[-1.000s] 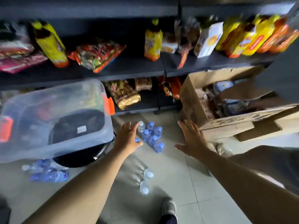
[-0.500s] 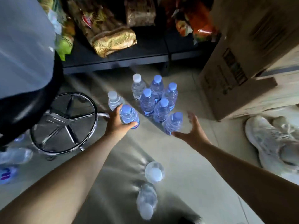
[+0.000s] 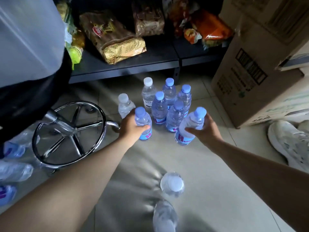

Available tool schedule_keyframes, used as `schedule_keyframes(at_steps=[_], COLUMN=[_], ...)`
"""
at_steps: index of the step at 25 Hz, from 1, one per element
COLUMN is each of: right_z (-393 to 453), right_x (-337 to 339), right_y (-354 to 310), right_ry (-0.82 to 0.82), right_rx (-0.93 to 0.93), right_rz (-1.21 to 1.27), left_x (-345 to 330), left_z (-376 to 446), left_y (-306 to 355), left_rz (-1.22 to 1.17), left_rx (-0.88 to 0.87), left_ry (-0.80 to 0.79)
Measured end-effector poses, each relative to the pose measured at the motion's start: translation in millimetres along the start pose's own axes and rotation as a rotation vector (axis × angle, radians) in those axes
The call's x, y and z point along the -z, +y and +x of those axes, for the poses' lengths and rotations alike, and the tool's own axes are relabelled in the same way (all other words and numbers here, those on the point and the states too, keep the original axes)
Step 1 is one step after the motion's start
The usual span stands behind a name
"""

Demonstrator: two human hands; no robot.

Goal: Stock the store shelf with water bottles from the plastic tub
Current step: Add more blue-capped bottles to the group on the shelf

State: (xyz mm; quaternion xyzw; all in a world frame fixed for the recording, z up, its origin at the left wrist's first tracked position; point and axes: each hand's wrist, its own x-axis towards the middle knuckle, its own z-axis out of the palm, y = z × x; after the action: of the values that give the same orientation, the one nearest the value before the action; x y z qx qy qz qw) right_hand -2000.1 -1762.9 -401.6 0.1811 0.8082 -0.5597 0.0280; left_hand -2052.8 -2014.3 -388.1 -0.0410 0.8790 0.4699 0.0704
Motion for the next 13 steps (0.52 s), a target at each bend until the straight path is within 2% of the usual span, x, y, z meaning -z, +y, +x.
schedule_keyframes(at_steps=[2,5,8,13], right_z=[-15,-44,-81,-134], right_x=[16,50,94,165], right_y=[-41,-156,-302,-570], right_ry=[0.014,0.014,0.037,0.032], right_rx=[0.005,0.049,0.15,0.366], right_rz=[0.011,0.024,0.05,0.102], left_x=[15,65,139,317], left_z=[-20,-54,-84,-104], left_y=[37,139,263,480], left_rz=[-0.073,-0.237,-0.327,-0.435], left_rx=[0.026,-0.003,-0.051,-0.243], left_ry=[0.05,0.112,0.109,-0.04])
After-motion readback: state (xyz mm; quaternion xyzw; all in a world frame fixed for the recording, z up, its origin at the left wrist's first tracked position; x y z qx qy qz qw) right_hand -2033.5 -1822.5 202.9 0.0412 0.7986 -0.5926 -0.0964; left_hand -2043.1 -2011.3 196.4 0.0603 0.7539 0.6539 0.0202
